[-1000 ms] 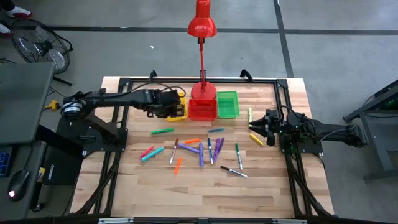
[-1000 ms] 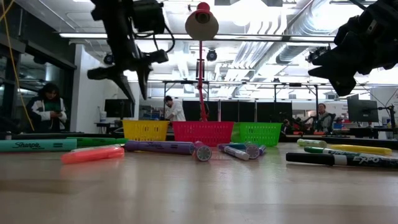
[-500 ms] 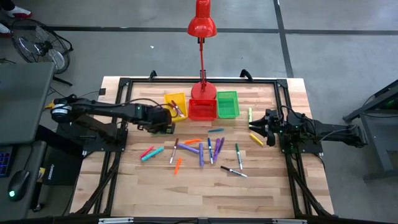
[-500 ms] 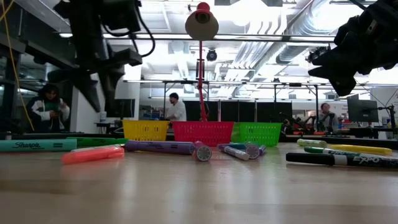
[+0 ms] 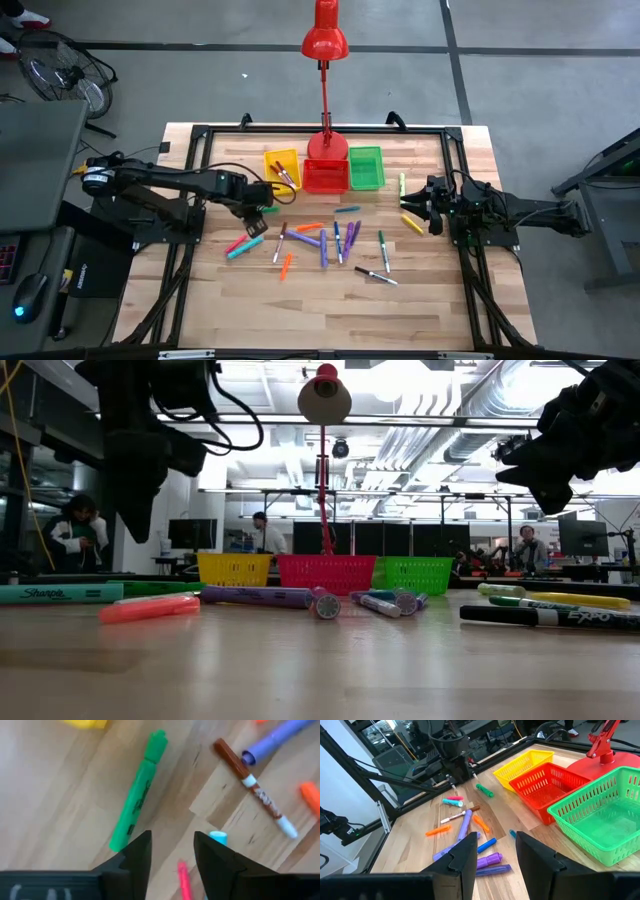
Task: Pick & Place Markers
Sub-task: Put the green highlighter pen into the red bin
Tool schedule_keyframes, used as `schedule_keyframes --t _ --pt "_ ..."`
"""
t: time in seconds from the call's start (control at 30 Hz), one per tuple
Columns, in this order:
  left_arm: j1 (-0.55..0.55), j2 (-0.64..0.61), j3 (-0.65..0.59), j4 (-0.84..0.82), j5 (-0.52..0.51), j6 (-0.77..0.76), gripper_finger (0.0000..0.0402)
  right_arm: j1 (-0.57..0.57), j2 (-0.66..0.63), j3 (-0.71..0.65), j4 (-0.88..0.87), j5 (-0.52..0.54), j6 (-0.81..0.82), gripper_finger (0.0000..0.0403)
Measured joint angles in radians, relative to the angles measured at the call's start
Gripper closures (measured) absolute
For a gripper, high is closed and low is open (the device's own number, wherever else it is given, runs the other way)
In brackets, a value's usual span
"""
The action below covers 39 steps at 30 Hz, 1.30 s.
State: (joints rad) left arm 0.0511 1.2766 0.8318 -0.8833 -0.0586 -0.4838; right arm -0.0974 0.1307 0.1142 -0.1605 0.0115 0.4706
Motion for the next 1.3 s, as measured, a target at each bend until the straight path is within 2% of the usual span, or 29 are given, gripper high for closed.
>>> schedule_keyframes --t 0.2,0.33,1.0,1.13,1.3 --pt "0.021 0.002 -0.007 -0.019 -0.080 0.183 0.0184 0.000 0.000 0.000 0.000 0.000 0.000 0.0279" --pt "0.021 0.002 -0.063 0.019 -0.085 0.267 0.0165 0.000 0.000 0.000 0.000 0.000 0.000 0.0279" --pt "0.021 0.011 -0.255 0.235 -0.111 0.305 0.0163 0.000 0.000 0.000 0.000 0.000 0.000 0.0279" --pt "0.021 0.028 -0.268 0.259 -0.079 0.297 0.0177 0.000 0.000 0.000 0.000 0.000 0.000 0.0279" --pt "0.021 0.029 -0.269 0.266 -0.064 0.295 0.0213 0.000 0.000 0.000 0.000 0.000 0.000 0.0279"
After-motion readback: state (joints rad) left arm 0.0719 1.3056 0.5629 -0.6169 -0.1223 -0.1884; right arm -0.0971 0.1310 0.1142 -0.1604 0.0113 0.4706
